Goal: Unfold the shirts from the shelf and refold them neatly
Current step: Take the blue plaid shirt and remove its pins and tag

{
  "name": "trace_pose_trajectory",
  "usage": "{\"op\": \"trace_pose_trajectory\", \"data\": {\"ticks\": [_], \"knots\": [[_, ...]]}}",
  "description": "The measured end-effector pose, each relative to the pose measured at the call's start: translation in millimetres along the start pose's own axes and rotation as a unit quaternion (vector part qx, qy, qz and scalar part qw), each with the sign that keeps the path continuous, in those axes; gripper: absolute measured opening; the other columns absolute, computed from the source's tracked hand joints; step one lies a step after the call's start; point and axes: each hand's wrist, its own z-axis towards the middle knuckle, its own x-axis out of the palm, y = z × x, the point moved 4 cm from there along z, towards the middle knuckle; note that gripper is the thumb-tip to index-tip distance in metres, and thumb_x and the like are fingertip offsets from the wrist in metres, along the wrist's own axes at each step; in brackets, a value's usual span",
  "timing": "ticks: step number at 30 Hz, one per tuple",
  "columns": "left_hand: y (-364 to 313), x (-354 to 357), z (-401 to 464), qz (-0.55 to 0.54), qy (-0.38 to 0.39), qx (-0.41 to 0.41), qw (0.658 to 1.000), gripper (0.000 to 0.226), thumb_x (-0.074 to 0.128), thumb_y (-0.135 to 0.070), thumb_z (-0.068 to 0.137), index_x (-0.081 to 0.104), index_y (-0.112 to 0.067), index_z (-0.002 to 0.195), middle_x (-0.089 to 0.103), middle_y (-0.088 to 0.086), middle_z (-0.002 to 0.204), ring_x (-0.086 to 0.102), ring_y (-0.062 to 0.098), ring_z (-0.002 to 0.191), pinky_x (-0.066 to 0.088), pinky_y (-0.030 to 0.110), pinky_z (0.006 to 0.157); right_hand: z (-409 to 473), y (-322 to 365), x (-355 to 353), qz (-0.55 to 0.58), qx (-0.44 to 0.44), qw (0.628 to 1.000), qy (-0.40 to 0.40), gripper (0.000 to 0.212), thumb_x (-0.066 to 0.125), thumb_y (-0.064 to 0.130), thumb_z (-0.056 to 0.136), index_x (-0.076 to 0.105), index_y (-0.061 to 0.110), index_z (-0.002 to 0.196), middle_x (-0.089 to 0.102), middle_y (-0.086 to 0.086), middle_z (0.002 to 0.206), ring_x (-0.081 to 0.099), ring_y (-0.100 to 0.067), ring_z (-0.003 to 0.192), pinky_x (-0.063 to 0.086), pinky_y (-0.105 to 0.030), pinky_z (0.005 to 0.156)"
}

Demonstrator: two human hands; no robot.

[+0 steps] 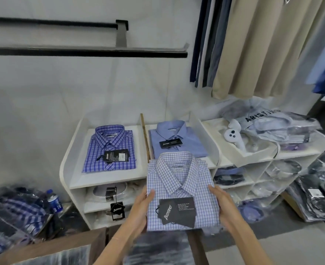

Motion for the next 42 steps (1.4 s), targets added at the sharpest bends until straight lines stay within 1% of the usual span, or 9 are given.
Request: {"op": "trace_pose_trajectory", "data": {"ticks": [9,16,19,23,28,33,36,40,42], "knots": [[-73.2,58.0,109.0,0.022,0.001,0.055,0.998,0.029,0.043,-0.016,0.1,0.055,-0.014,0.126,0.066,0.01,0.123,0.064,0.026,0.111,0.054,0.042,0.09,101.6,115.1,15.6,-0.066,-0.067,0.995,0.037,0.02,0.05,0.007,0.091,0.067,0.005,0.1,0.071,-0.014,0.107,0.063,-0.035,0.104,0.047,-0.051,0.095],[-108.1,62.4,186.5,0.045,-0.042,0.064,0.996,0.033,0.041,-0.012,0.101,0.05,-0.012,0.132,0.062,0.01,0.126,0.059,0.027,0.116,0.049,0.043,0.096,169.2,165.0,48.6,-0.118,-0.089,0.988,0.053,0.025,0.044,0.0,0.088,0.063,0.012,0.097,0.067,-0.007,0.106,0.062,-0.025,0.098,0.051,-0.037,0.077],[-111.8,56.7,213.5,0.055,-0.066,0.051,0.995,0.036,0.04,-0.012,0.101,0.046,-0.008,0.136,0.06,0.013,0.129,0.058,0.029,0.117,0.047,0.045,0.099,200.4,170.8,61.3,-0.144,-0.088,0.985,0.044,0.026,0.044,-0.002,0.087,0.064,0.014,0.09,0.066,-0.008,0.104,0.061,-0.023,0.093,0.05,-0.034,0.074],[-111.0,51.3,238.5,0.064,-0.098,0.045,0.992,0.035,0.04,-0.01,0.101,0.048,-0.007,0.135,0.06,0.014,0.125,0.058,0.03,0.115,0.049,0.043,0.095,236.4,163.4,70.5,-0.18,-0.077,0.98,0.018,0.023,0.046,-0.001,0.084,0.065,0.011,0.091,0.065,-0.008,0.106,0.06,-0.026,0.101,0.05,-0.04,0.089],[-99.0,42.7,255.2,0.07,-0.131,0.021,0.989,0.034,0.038,-0.009,0.101,0.049,-0.009,0.134,0.063,0.01,0.118,0.06,0.027,0.109,0.052,0.04,0.087,258.6,146.2,72.8,-0.182,-0.051,0.982,-0.001,0.023,0.045,-0.004,0.085,0.063,0.01,0.091,0.06,0.0,0.09,0.055,-0.016,0.083,0.044,-0.025,0.065],[-87.5,35.2,262.7,0.099,-0.149,0.005,0.984,0.038,0.036,-0.009,0.102,0.045,-0.01,0.139,0.06,0.01,0.123,0.059,0.025,0.108,0.053,0.034,0.077,270.4,128.9,67.5,-0.194,-0.039,0.98,-0.013,0.022,0.046,-0.004,0.083,0.062,0.01,0.08,0.063,-0.005,0.093,0.056,-0.02,0.085,0.047,-0.029,0.075],[-84.1,34.3,263.4,0.122,-0.159,-0.002,0.98,0.039,0.034,-0.008,0.102,0.045,-0.01,0.139,0.059,0.009,0.125,0.058,0.024,0.108,0.052,0.032,0.075,271.4,124.2,64.7,-0.206,-0.043,0.977,-0.02,0.023,0.046,-0.005,0.084,0.062,0.011,0.077,0.064,-0.005,0.089,0.057,-0.017,0.079,0.047,-0.027,0.067],[-84.7,37.1,261.5,0.145,-0.175,-0.006,0.974,0.037,0.032,-0.006,0.101,0.046,-0.01,0.135,0.058,0.004,0.113,0.057,0.014,0.09,0.049,0.025,0.066,269.3,123.6,65.9,-0.19,-0.048,0.98,-0.018,0.027,0.044,-0.008,0.085,0.064,0.009,0.088,0.064,-0.005,0.092,0.057,-0.015,0.08,0.047,-0.025,0.063],[-86.7,37.9,259.2,0.155,-0.189,0.01,0.97,0.037,0.034,-0.005,0.1,0.043,-0.009,0.136,0.057,0.005,0.12,0.055,0.012,0.089,0.047,0.023,0.066,265.4,124.9,67.6,-0.196,-0.061,0.978,-0.02,0.029,0.043,-0.006,0.086,0.065,0.006,0.101,0.064,-0.008,0.101,0.057,-0.016,0.083,0.046,-0.024,0.062]]}}
